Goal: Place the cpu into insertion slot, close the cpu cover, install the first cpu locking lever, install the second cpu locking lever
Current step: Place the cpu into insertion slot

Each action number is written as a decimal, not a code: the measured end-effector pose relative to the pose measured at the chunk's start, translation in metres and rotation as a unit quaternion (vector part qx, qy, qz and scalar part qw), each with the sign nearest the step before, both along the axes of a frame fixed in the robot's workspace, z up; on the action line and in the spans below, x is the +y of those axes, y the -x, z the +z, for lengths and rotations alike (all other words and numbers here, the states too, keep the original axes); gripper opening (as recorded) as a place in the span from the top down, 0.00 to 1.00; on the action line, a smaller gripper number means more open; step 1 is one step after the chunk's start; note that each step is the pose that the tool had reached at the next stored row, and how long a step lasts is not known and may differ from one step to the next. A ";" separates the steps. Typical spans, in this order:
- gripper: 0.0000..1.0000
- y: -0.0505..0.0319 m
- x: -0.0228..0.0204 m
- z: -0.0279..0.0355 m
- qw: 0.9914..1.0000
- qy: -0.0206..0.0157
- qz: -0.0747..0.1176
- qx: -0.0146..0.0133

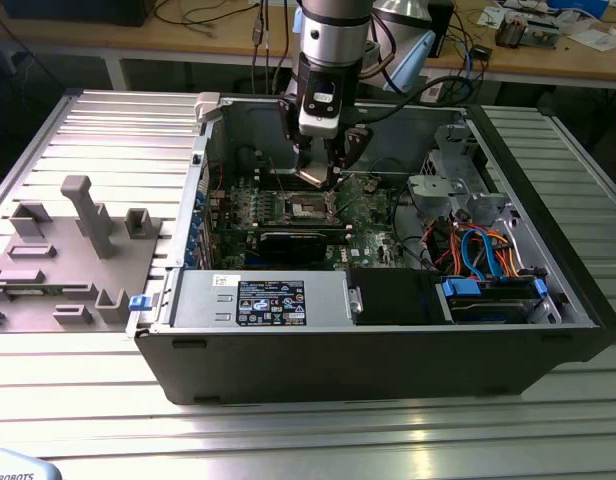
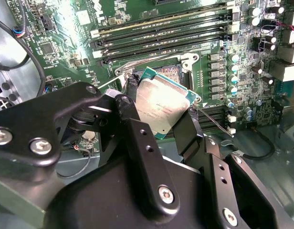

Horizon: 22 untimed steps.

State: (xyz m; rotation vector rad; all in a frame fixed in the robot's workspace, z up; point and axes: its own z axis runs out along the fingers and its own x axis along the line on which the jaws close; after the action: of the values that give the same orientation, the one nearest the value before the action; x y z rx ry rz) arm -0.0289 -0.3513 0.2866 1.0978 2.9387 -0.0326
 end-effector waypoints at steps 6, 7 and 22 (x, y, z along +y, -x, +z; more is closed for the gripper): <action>0.45 0.0000 0.0000 -0.0004 1.000 0.000 -0.010 0.000; 0.45 0.0000 0.0000 -0.0005 1.000 0.000 -0.011 0.000; 0.45 0.0000 0.0000 -0.0013 1.000 0.000 -0.026 0.000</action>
State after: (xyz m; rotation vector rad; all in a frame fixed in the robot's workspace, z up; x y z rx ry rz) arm -0.0288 -0.3513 0.2852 1.1748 2.9093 -0.0332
